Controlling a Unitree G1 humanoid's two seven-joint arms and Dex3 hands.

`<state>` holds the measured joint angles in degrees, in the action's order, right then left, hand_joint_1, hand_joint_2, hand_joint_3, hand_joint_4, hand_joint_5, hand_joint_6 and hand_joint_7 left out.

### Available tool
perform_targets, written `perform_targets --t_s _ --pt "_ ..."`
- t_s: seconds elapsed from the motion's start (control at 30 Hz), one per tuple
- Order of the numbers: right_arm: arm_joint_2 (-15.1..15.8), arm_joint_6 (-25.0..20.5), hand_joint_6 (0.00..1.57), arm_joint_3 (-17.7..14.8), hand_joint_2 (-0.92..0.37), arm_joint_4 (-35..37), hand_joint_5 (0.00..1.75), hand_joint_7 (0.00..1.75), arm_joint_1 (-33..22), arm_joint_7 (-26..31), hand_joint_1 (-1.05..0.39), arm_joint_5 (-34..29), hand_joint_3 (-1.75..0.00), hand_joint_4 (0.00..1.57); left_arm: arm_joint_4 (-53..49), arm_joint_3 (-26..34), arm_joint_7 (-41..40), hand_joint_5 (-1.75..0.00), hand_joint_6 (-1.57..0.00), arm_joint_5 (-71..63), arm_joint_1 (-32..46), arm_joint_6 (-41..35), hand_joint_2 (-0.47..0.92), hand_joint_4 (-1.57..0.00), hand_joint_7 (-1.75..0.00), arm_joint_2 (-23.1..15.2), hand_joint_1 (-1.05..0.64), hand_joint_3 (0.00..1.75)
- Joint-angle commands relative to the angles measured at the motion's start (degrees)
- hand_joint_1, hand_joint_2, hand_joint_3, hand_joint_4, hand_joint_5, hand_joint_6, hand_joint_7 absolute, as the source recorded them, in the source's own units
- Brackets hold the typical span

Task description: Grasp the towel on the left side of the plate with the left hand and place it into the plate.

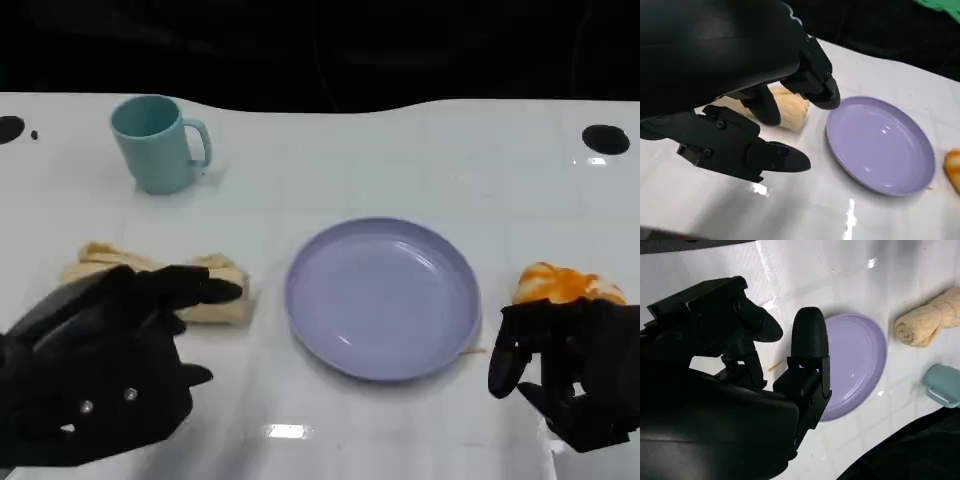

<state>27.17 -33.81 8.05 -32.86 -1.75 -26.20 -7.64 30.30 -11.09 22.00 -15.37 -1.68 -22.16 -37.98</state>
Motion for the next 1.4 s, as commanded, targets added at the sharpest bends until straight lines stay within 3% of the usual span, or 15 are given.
perform_targets --t_s 0.03,0.47,1.0,1.2,1.4 --pt "0.55 -0.19 0.68 0.50 -0.63 -0.14 1.69 1.41 0.47 0.31 0.00 -0.71 -0.99 0.70 -4.50 -4.27 2.53 -0.32 -0.29 -10.41 -4.50 3.12 0.92 -0.29 0.00 -4.32 -0.49 0.12" --pt "-0.23 -0.32 0.68 0.78 -0.62 -0.74 1.67 1.42 0.03 0.99 0.01 -0.90 -0.99 0.70 -21.48 -11.70 3.20 -0.23 -0.20 -28.40 -15.92 9.29 0.92 -0.22 0.00 -0.40 -0.58 0.02" --pt "-1.03 -1.61 0.68 1.94 -0.61 -2.76 1.69 1.42 -0.35 1.85 0.00 -1.35 -1.01 0.70 -54.24 -17.89 -4.69 -0.21 -0.26 -34.45 -29.45 15.16 0.92 -0.28 -0.02 10.28 -0.55 0.02" --pt "-1.31 -3.00 0.68 1.94 -0.61 -3.95 1.71 1.42 -0.56 2.12 -0.01 -1.31 -1.01 0.70 -73.27 -18.27 -8.51 -0.18 -0.41 -31.24 -35.98 20.81 0.92 -0.42 -0.04 14.39 -0.42 0.08" --pt "-1.46 -3.49 0.68 1.46 -0.62 -4.24 1.71 1.43 -0.59 2.10 0.01 -0.80 -1.01 0.70 -86.69 -19.81 -13.56 -0.28 -0.76 -30.34 -40.78 26.34 0.92 -0.73 -0.13 16.28 -0.35 0.21"
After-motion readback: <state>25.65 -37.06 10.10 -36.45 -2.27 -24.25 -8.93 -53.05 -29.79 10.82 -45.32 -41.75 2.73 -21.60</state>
